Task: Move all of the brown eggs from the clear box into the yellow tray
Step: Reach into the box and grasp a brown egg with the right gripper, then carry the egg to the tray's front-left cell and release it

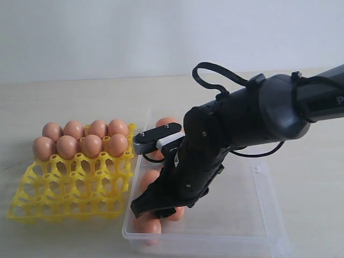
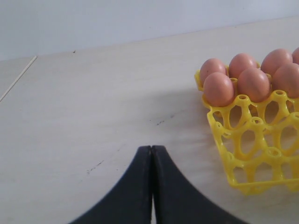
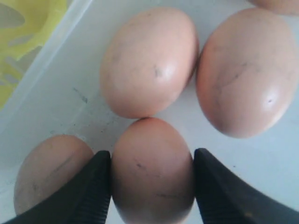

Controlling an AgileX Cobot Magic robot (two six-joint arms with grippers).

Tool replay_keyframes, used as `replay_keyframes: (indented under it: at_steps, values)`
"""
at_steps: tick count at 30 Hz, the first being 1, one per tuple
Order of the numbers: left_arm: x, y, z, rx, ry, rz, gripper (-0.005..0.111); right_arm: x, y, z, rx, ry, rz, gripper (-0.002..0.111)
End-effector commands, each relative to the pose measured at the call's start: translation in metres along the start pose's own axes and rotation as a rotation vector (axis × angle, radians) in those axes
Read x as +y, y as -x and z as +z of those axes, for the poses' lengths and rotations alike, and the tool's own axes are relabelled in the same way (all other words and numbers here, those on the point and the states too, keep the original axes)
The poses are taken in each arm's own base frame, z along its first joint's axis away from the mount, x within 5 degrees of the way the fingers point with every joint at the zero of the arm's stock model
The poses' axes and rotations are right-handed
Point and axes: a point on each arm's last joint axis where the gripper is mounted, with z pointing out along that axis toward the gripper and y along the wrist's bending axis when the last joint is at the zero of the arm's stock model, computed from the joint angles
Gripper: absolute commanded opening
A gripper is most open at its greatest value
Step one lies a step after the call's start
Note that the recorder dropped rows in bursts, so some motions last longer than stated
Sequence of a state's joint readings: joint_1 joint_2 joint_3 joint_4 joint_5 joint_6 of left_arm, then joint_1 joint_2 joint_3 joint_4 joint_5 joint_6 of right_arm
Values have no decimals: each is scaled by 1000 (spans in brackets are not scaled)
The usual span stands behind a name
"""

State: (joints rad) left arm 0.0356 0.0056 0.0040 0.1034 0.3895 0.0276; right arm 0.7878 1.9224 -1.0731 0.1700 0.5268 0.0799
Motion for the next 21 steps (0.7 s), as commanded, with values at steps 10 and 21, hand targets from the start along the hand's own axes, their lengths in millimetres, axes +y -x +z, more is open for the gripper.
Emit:
replay_keyframes:
  at_steps: [10, 21]
  values:
    - [0, 2, -1, -19, -5, -6, 0, 5, 40, -97, -575, -36, -289, 0]
    - [0, 2, -1, -19, -5, -6, 0, 71, 79, -55, -914, 95, -468, 0]
